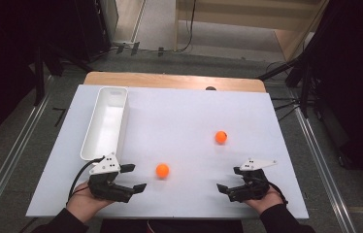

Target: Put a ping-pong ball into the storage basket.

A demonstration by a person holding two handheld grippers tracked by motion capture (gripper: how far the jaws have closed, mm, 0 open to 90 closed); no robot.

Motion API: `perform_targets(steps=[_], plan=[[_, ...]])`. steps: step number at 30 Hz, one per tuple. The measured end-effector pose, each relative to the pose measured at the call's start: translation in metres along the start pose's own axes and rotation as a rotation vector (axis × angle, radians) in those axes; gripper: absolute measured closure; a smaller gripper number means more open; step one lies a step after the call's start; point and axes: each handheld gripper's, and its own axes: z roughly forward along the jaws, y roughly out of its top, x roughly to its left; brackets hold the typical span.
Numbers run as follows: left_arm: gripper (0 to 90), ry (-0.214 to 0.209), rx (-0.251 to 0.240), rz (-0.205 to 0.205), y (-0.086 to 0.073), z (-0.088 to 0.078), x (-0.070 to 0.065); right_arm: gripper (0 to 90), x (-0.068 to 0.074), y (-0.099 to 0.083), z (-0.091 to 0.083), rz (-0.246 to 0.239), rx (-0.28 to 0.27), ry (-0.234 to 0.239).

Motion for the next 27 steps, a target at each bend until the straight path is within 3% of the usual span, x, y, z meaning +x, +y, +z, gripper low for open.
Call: perform_targets(steps=[7, 11, 21, 24, 25, 27], plan=[[21.0, -0.003, -0.008, -0.016, 0.009, 0.004, -0.003, 5.0, -0.001, 0.0, 0.0, 0.0, -0.004, 0.0], [21.0, -0.001, -0.007, 0.004, 0.013, 0.008, -0.005, 5.0, -0.001, 0.0, 0.0, -0.004, -0.004, 0.002], [17.7, -0.019, -0.005, -0.004, 0.021, 0.019, -0.01, 5.0, -0.001, -0.001, -0.001, -0.002, -0.006, 0.002], [11.9, 0.012, 0.004, -0.016, 0.024, 0.022, -0.01, 5.0, -0.001, -0.001, -0.001, -0.003, -0.005, 0.003], [5.0, 0.024, 0.011, -0.027, 0.025, 0.023, -0.01, 5.0, -0.001, -0.001, -0.001, -0.003, -0.005, 0.003], [0.0, 0.01, 0.011, -0.044, 0.026, 0.025, -0.009, 5.1, -0.001, -0.001, -0.001, -0.004, -0.005, 0.002]])
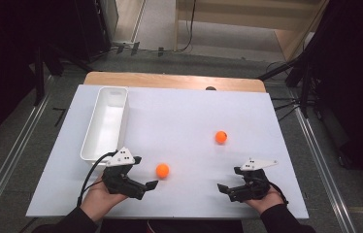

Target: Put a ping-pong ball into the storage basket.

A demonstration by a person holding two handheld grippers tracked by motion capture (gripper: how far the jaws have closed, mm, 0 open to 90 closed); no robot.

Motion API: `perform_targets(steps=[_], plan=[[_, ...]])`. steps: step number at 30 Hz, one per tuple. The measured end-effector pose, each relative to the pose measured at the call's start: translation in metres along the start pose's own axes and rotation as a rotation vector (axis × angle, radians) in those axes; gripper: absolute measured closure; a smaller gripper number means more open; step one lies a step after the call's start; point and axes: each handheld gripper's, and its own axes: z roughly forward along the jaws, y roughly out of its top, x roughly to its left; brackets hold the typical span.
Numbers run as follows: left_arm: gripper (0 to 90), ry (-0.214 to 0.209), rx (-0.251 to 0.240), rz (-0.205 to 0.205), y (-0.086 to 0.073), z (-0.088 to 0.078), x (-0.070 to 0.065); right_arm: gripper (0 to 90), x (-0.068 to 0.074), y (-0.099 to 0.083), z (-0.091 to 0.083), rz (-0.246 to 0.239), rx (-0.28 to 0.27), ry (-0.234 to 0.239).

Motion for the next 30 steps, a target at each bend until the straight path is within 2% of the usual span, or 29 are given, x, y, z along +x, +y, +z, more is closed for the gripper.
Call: perform_targets(steps=[3, 14, 22, 30], plan=[[0.0, -0.016, 0.006, 0.009, 0.001, 0.003, -0.001, 5.0, 0.0, 0.0, 0.0, -0.001, -0.001, -0.003], [0.0, 0.001, -0.001, 0.05, 0.012, 0.015, -0.005, 5.1, 0.0, 0.0, -0.001, 0.004, -0.002, 0.001], [0.0, 0.015, -0.015, 0.04, 0.021, 0.027, -0.003, 5.0, -0.001, 0.0, -0.002, 0.007, -0.013, 0.006], [0.0, 0.026, -0.027, 0.047, 0.027, 0.036, -0.004, 5.1, -0.001, 0.0, -0.002, 0.01, -0.013, 0.003]])
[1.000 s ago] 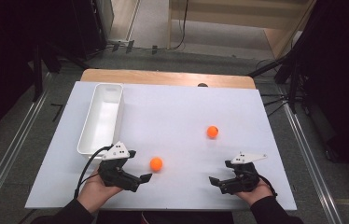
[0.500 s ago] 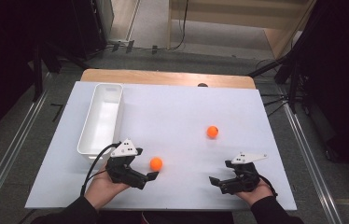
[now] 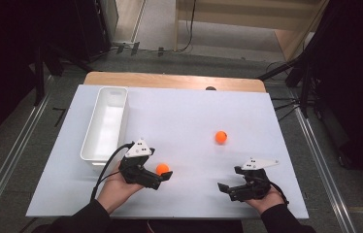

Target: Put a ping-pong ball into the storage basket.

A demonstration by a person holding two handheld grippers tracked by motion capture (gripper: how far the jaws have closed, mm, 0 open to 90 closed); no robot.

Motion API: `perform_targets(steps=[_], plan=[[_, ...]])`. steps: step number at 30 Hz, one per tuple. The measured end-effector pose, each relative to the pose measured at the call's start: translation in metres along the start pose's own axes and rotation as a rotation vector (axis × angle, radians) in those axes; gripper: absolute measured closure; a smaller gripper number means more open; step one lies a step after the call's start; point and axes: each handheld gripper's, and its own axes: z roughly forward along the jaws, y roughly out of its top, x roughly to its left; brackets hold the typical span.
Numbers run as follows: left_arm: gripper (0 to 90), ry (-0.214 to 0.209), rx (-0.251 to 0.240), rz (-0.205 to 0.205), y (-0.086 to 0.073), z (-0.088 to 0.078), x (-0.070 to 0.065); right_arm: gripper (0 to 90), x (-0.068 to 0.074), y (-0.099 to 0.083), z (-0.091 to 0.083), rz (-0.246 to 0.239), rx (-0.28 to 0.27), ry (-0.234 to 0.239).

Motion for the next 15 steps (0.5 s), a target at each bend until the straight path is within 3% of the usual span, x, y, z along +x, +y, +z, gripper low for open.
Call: perform_targets(steps=[15], plan=[[0.0, 0.033, -0.017, -0.007, 0.01, 0.018, 0.002, 5.0, 0.0, 0.0, 0.0, 0.003, -0.003, 0.0]])
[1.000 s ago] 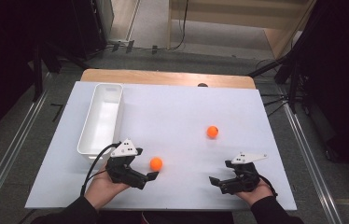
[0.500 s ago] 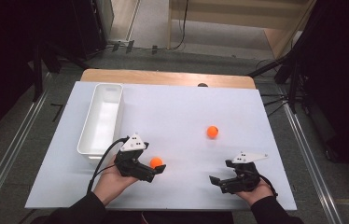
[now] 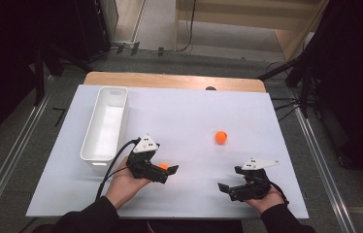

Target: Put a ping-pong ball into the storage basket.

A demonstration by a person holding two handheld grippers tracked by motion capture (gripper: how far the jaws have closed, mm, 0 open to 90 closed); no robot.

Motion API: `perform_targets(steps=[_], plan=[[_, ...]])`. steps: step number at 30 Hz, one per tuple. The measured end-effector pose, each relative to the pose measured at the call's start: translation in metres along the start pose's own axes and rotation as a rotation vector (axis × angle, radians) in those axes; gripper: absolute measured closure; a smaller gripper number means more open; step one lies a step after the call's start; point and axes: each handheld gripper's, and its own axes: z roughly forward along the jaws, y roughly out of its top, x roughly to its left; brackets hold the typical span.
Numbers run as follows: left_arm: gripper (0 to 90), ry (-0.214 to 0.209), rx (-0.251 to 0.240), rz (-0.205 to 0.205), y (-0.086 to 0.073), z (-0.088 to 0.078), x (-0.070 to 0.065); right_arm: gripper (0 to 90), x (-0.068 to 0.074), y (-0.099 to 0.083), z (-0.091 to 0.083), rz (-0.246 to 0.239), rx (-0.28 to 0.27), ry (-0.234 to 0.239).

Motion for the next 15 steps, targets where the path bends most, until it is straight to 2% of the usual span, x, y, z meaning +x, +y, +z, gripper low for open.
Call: perform_targets(steps=[15], plan=[[0.0, 0.011, -0.017, -0.007, 0.008, 0.016, -0.001, 5.1, -0.002, -0.001, -0.001, -0.007, 0.001, -0.001]])
